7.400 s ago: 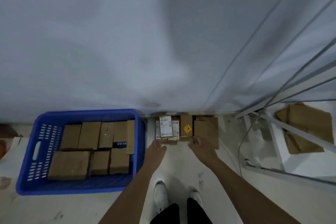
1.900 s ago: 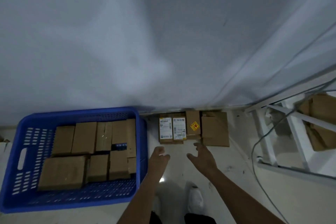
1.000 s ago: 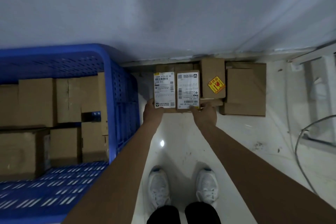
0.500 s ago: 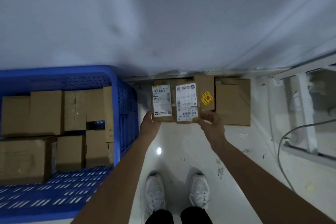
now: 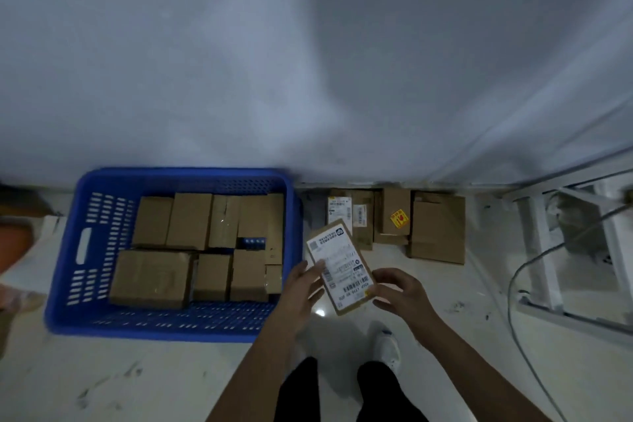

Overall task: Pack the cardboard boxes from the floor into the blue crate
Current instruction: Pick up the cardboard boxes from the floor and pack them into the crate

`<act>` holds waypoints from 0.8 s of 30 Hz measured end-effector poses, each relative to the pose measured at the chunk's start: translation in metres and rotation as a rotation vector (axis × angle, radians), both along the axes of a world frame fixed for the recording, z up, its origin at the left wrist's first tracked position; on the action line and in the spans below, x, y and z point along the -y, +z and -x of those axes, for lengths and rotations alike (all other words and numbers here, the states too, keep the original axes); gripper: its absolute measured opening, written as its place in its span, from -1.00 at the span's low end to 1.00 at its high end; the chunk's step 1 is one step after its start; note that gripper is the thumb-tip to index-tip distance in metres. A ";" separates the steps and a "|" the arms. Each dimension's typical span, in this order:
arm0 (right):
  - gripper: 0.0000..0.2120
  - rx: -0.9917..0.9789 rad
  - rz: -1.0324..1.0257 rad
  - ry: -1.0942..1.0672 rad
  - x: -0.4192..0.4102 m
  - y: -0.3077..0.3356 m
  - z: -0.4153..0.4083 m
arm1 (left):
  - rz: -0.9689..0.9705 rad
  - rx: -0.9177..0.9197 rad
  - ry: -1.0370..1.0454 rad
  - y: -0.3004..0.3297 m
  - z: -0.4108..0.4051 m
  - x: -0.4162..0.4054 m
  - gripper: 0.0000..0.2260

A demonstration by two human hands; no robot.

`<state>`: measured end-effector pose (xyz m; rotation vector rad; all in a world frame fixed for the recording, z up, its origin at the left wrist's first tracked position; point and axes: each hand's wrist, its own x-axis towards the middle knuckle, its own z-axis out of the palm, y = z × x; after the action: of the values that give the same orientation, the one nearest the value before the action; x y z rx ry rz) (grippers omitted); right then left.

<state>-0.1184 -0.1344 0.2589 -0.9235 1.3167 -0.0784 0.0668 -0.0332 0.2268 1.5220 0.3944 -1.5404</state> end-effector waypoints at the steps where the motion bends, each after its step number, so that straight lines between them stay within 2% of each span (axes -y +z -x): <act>1: -0.76 0.009 0.015 -0.004 -0.006 0.008 -0.003 | 0.050 -0.039 0.036 0.017 -0.003 -0.008 -0.54; 2: -0.70 0.016 0.025 -0.016 -0.013 0.015 -0.009 | 0.101 -0.082 0.068 0.027 -0.006 -0.019 -0.69; 3: -0.63 0.021 0.022 -0.034 -0.020 0.021 -0.016 | 0.145 -0.123 0.110 0.033 -0.011 -0.029 -0.75; 5: -0.50 0.027 -0.029 -0.077 -0.038 0.031 -0.036 | 0.199 -0.186 0.217 0.043 -0.022 -0.051 -0.72; 8: -0.51 0.004 -0.068 -0.072 -0.072 0.036 -0.072 | 0.155 -0.238 0.265 0.045 -0.045 -0.080 -0.62; 11: -0.50 -0.074 0.077 -0.054 -0.106 0.036 -0.112 | 0.047 -0.203 0.175 0.045 -0.080 -0.110 -0.64; 14: -0.41 -0.204 0.250 0.119 -0.144 0.036 -0.151 | -0.070 -0.056 0.097 0.047 -0.128 -0.150 -0.68; 18: -0.36 -0.315 0.425 0.289 -0.185 0.023 -0.194 | -0.118 0.083 -0.032 0.044 -0.188 -0.193 -0.58; 21: -0.39 -0.447 0.641 0.547 -0.203 0.003 -0.211 | -0.112 0.092 -0.168 0.027 -0.209 -0.207 -0.60; 24: -0.38 -0.496 0.813 0.830 -0.208 -0.024 -0.219 | -0.104 0.090 -0.279 0.004 -0.209 -0.207 -0.57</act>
<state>0.1006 0.0738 0.2353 -2.2364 1.2408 0.3017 0.2760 0.1739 0.2312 1.7806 0.2195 -1.6773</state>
